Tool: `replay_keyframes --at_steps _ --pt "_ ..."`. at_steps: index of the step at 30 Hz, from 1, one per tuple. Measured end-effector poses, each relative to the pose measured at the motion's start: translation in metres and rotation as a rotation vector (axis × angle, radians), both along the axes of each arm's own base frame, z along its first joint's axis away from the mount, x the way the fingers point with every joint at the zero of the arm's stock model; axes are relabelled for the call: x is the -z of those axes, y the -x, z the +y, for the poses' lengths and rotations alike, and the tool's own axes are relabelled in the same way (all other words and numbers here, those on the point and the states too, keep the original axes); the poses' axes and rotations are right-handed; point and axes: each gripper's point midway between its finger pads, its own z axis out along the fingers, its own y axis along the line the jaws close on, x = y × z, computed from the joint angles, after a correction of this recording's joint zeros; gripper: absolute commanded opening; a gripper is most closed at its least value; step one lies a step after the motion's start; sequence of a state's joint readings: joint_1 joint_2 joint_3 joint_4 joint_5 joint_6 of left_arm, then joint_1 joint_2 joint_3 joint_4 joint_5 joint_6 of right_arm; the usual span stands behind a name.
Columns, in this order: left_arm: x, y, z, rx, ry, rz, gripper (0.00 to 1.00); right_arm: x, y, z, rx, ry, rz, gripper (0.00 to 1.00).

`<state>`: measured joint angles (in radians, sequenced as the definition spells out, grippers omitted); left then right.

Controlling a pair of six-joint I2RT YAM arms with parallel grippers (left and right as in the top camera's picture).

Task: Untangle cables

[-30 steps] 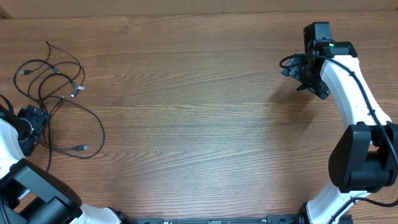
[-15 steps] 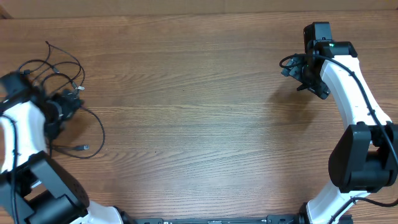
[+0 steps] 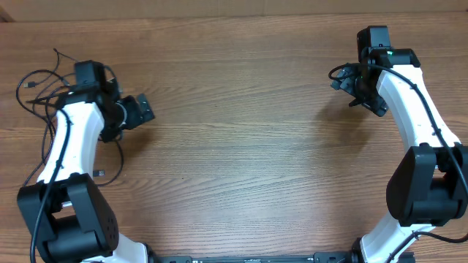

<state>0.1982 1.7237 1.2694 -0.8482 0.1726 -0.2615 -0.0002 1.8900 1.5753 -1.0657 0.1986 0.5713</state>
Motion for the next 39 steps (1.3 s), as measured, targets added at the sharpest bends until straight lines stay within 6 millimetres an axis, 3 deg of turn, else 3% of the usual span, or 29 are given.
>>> replay_keyframes --at_steps 9,39 --pt "0.002 0.006 -0.026 0.069 0.006 0.034 1.00 0.000 0.000 0.000 0.000 0.000 0.000 1.00" --pt "0.003 0.006 -0.026 0.067 0.006 0.037 1.00 0.000 0.000 0.000 0.000 0.000 0.001 1.00"
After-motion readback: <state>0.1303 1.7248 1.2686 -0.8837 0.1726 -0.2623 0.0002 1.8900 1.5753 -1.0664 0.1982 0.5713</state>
